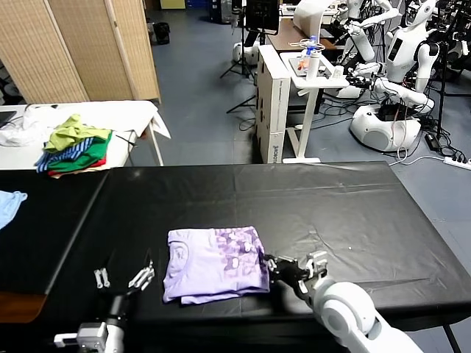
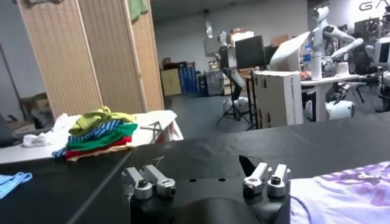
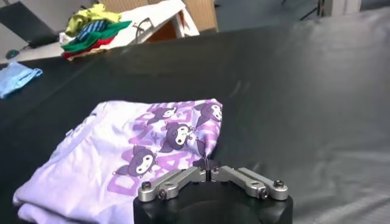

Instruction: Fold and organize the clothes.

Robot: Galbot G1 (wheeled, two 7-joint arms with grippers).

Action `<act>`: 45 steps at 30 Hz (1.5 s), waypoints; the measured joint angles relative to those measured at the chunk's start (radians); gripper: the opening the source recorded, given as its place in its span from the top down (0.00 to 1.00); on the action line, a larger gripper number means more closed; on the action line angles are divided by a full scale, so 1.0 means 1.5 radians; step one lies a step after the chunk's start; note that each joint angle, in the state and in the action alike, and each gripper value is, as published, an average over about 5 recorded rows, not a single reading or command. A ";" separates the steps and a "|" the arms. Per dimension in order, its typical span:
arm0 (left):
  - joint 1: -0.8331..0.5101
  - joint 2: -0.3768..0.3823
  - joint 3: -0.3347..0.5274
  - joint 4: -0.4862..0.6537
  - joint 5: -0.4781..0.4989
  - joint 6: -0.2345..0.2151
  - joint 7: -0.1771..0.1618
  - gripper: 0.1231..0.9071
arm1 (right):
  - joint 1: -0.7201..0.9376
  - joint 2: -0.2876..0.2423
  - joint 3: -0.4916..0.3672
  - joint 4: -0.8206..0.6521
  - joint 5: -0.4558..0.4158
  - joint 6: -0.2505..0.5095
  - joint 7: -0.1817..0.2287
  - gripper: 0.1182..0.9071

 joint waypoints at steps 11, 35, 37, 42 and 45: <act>0.019 0.002 -0.001 -0.013 -0.108 -0.011 0.006 0.00 | -0.061 -0.035 0.064 0.055 -0.044 0.003 -0.012 0.04; 0.132 0.028 -0.005 -0.070 -0.139 -0.005 -0.011 0.00 | -0.439 -0.066 0.296 0.146 -0.223 0.406 -0.043 0.00; 0.141 0.028 -0.004 -0.074 -0.147 -0.002 -0.016 0.00 | -0.473 -0.064 0.308 0.152 -0.233 0.425 -0.035 0.00; 0.160 0.030 -0.003 -0.086 -0.156 0.012 -0.027 0.00 | -0.540 -0.057 0.334 0.162 -0.242 0.445 -0.023 0.00; 0.167 0.036 -0.004 -0.088 -0.154 0.015 -0.028 0.00 | -0.568 -0.051 0.342 0.165 -0.251 0.448 -0.021 0.00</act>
